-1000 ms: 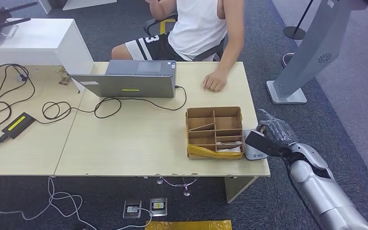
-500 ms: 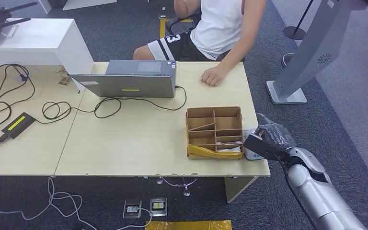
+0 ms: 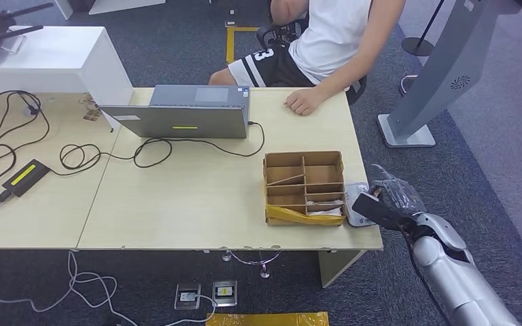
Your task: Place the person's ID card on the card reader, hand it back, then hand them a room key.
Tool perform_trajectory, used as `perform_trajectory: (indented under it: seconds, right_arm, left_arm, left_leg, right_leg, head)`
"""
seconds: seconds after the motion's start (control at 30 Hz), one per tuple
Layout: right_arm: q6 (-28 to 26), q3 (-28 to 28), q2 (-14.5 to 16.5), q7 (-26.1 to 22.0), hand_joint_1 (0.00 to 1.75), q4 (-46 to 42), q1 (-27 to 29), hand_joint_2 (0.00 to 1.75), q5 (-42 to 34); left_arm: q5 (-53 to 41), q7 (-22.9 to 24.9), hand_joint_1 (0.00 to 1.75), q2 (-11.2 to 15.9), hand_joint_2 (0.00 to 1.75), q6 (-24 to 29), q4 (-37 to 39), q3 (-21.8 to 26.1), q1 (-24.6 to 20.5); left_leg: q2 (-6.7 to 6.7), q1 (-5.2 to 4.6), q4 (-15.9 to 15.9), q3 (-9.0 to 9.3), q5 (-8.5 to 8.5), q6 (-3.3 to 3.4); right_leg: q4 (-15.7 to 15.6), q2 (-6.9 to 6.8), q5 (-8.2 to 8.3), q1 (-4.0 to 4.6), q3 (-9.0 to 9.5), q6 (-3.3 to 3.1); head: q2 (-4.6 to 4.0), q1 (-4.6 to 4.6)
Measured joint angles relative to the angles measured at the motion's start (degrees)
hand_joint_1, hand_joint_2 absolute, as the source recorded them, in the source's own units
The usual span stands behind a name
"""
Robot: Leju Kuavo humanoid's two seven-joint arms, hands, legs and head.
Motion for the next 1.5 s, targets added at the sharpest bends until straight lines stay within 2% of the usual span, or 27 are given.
perform_trajectory:
  seconds: [1.0, 1.23, 1.5]
  right_arm:
    - [-1.9, -0.2, 0.4, -1.1, 1.75, 4.2, -2.6, 1.75, 0.4]
    - [-2.2, -0.3, 0.4, -1.7, 1.75, 4.2, -6.2, 1.75, 1.2]
    - [-2.7, -0.4, 0.4, -3.4, 1.75, 4.9, -13.6, 1.75, 3.4]
  left_arm:
    - [0.1, -0.2, 0.00, -0.3, 1.75, 0.4, 0.0, 0.0, 0.0]
    - [-0.5, -0.6, 0.00, -0.3, 1.75, 0.1, 0.0, -0.2, 0.0]
    - [-1.2, -1.1, 0.00, -0.4, 1.75, -0.1, 0.0, -0.6, 0.0]
  left_leg:
    - [0.03, 0.00, 0.0, 0.02, 0.01, 0.00]
    - [0.03, 0.00, 0.0, 0.01, 0.01, 0.00]
    - [0.05, -0.01, 0.0, 0.01, 0.01, 0.00]
  right_leg:
    - [0.0, 0.01, 0.01, 0.00, 0.03, 0.00]
    - [0.0, 0.02, 0.01, 0.00, 0.02, 0.00]
    - [0.0, 0.04, 0.01, -0.01, 0.00, 0.00]
  head:
    - [0.00, -0.01]
    - [0.01, -0.02]
    - [0.01, -0.01]
